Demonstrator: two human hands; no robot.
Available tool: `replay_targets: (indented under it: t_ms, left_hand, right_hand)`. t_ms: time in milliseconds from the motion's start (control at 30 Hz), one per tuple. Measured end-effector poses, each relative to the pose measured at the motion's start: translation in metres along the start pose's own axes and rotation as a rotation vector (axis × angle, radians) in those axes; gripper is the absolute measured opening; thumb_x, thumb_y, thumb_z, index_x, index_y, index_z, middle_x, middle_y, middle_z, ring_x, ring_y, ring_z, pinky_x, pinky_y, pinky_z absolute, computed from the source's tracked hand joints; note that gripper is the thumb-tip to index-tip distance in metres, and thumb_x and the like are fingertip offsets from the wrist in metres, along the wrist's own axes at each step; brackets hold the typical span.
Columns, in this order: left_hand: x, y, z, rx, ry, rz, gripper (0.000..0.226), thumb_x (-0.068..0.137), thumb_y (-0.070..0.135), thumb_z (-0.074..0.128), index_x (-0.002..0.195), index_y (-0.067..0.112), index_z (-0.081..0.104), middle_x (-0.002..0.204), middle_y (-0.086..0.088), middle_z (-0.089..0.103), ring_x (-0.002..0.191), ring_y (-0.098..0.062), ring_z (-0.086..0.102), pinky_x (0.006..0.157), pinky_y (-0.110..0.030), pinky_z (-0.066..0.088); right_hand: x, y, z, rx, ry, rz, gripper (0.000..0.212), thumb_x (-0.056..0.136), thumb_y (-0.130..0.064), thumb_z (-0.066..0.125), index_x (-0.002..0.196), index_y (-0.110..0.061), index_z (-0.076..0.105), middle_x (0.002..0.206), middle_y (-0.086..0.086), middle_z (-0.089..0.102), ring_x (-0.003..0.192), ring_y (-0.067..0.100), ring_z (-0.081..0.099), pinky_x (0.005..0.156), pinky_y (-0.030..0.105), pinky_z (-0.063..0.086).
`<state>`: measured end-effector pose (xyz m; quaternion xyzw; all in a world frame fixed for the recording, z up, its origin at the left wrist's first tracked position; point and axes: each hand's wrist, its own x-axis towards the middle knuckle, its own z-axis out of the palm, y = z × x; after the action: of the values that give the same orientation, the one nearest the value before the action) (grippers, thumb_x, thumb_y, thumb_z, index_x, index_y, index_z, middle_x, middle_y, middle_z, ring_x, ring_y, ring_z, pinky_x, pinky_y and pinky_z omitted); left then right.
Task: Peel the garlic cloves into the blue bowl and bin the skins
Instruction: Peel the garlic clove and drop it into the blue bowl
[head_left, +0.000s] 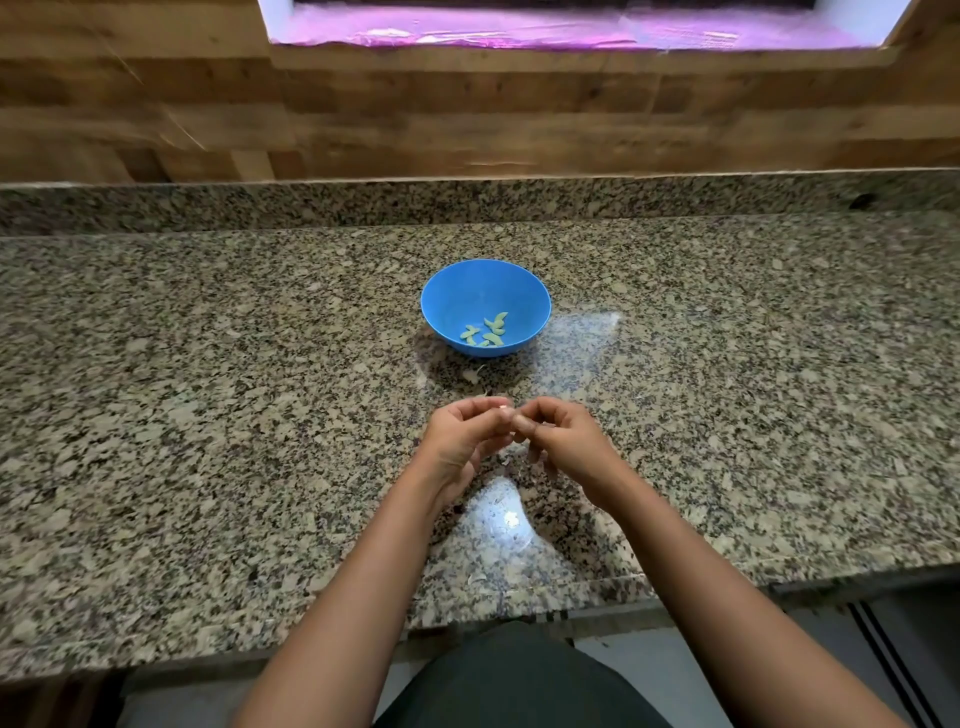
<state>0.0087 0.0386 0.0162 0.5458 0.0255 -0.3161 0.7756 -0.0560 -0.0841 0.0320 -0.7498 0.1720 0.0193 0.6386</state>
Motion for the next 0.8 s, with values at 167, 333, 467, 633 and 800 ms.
replay_targets:
  t_ms: [167, 333, 467, 633, 800]
  left_hand:
    - [0.002, 0.009, -0.001, -0.018, -0.050, -0.035, 0.010, 0.083, -0.009, 0.059, 0.087, -0.001, 0.064, 0.074, -0.010, 0.065, 0.058, -0.010, 0.063, 0.057, -0.017, 0.054]
    - [0.001, 0.017, -0.007, -0.109, -0.098, -0.179, 0.014, 0.086, -0.010, 0.052, 0.089, -0.004, 0.064, 0.072, -0.014, 0.068, 0.058, -0.015, 0.065, 0.057, -0.019, 0.056]
    - [-0.001, 0.022, -0.005, -0.180, -0.150, -0.266, 0.018, 0.090, -0.010, 0.045, 0.093, -0.003, 0.061, 0.070, -0.015, 0.066, 0.056, -0.016, 0.064, 0.056, -0.019, 0.056]
    - [0.001, 0.013, -0.006, -0.116, -0.027, -0.225, 0.010, 0.086, -0.007, 0.056, 0.090, -0.003, 0.064, 0.078, -0.014, 0.063, 0.062, -0.013, 0.058, 0.056, -0.018, 0.055]
    - [0.001, 0.011, 0.001, -0.173, 0.019, -0.196, 0.008, 0.087, -0.006, 0.055, 0.089, -0.002, 0.061, 0.064, -0.011, 0.064, 0.056, -0.012, 0.059, 0.056, -0.018, 0.054]
  right_hand:
    - [0.001, -0.003, -0.001, 0.064, 0.026, 0.092, 0.012, 0.093, -0.014, 0.055, 0.083, -0.009, 0.058, 0.069, 0.002, 0.057, 0.050, 0.010, 0.051, 0.041, 0.023, 0.035]
    - [0.002, -0.005, 0.002, 0.485, -0.060, 0.221, 0.017, 0.093, -0.003, 0.046, 0.080, -0.007, 0.056, 0.064, 0.003, 0.055, 0.050, 0.010, 0.048, 0.039, 0.018, 0.034]
    - [0.000, -0.004, 0.003, 0.691, -0.133, 0.270, 0.018, 0.092, -0.005, 0.045, 0.079, -0.007, 0.057, 0.063, 0.001, 0.056, 0.050, 0.009, 0.048, 0.040, 0.017, 0.036]
    - [0.002, 0.002, 0.006, -0.021, 0.107, 0.043, 0.012, 0.094, -0.012, 0.051, 0.085, -0.008, 0.058, 0.070, 0.004, 0.056, 0.054, 0.014, 0.047, 0.043, 0.022, 0.038]
    - [0.006, 0.000, 0.014, 0.306, 0.159, 0.110, 0.015, 0.095, -0.008, 0.050, 0.082, -0.005, 0.059, 0.068, 0.006, 0.057, 0.049, 0.012, 0.049, 0.039, 0.021, 0.040]
